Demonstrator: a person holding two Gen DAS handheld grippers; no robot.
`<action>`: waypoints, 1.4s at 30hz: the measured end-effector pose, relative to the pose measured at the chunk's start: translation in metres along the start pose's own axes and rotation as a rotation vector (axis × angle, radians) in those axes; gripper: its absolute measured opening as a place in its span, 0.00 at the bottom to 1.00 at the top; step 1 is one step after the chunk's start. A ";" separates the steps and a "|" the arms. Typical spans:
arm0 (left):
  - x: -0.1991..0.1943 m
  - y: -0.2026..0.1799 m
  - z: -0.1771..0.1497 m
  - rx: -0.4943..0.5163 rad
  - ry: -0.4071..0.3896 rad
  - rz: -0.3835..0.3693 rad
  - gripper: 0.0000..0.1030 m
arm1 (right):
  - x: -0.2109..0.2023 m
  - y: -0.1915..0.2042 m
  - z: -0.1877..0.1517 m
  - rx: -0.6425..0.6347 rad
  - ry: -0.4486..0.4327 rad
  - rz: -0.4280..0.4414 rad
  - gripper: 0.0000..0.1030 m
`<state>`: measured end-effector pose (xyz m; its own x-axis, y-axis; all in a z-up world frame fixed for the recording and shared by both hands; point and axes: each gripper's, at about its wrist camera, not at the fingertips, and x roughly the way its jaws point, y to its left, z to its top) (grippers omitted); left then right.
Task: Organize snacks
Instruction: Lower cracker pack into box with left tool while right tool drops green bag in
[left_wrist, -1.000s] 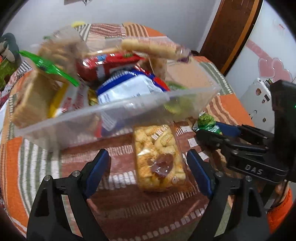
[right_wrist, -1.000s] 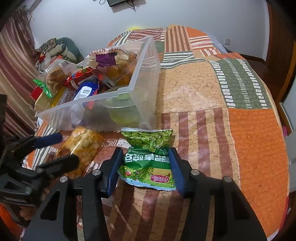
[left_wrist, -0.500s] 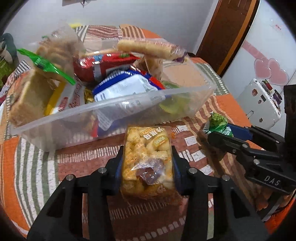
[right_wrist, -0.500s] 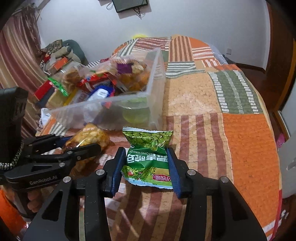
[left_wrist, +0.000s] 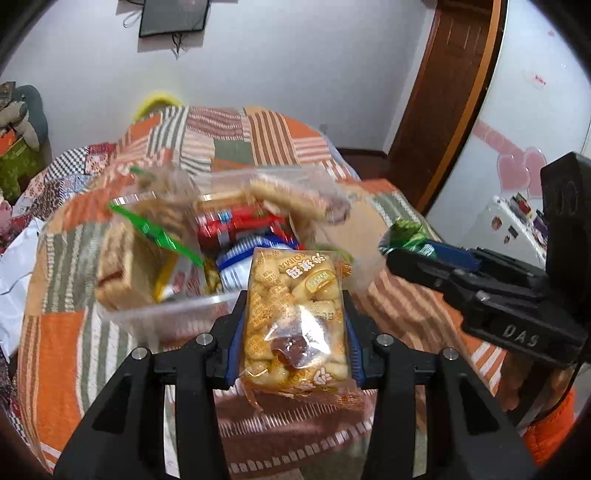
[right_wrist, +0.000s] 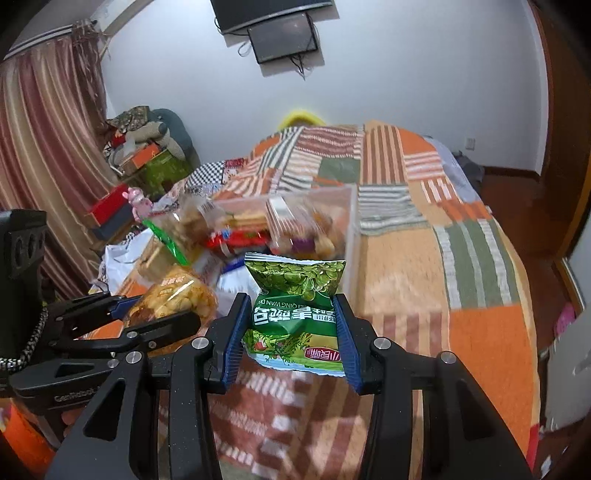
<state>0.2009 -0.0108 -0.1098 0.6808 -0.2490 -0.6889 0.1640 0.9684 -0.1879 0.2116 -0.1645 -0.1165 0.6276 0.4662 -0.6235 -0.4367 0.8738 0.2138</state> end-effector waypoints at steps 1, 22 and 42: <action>0.001 0.000 0.005 -0.003 -0.011 0.006 0.43 | 0.002 0.001 0.002 -0.003 -0.003 -0.003 0.40; 0.069 0.020 0.046 -0.035 0.015 0.061 0.43 | 0.042 -0.019 0.021 0.039 0.016 -0.003 0.40; -0.008 0.010 0.047 -0.018 -0.121 0.076 0.51 | -0.018 -0.009 0.034 0.042 -0.061 0.007 0.62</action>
<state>0.2308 0.0017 -0.0739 0.7717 -0.1707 -0.6126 0.0968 0.9836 -0.1521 0.2261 -0.1758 -0.0811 0.6637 0.4784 -0.5749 -0.4140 0.8752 0.2503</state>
